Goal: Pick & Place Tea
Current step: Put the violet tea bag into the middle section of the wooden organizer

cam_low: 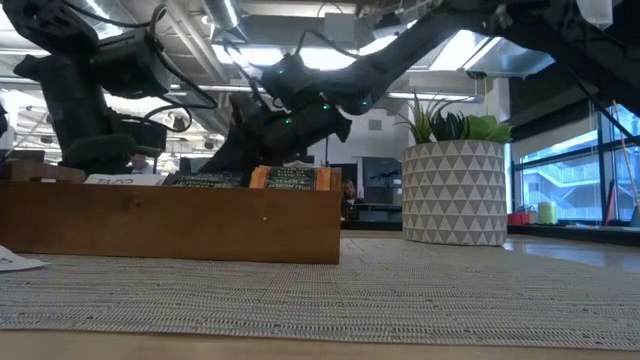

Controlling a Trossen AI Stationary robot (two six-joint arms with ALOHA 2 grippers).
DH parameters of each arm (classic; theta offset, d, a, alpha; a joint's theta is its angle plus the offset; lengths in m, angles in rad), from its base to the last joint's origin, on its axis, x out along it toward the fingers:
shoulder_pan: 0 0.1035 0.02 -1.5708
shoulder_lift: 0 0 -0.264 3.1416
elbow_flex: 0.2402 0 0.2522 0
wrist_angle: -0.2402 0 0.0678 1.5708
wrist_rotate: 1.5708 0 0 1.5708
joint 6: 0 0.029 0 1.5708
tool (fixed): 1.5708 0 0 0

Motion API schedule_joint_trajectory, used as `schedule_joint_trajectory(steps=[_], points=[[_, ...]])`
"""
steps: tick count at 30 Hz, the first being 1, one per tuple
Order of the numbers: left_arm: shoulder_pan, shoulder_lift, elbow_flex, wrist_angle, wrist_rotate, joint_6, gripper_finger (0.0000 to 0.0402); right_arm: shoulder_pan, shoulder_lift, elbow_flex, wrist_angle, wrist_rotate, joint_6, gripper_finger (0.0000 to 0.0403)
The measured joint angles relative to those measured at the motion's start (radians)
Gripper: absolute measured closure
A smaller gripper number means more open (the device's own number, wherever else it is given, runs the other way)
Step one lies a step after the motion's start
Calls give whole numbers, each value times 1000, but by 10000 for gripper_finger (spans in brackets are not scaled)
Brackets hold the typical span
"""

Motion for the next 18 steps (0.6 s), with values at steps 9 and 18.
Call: schedule_joint_trajectory(steps=[9, 18], points=[[0, 12, -4, 45, -61, 2, 298, 18, 81, 79, -64, -9, 101, 250], [0, 13, -5, 63, -73, 18, 297, 38, 95, 80, -82, 74, 121, 250]])
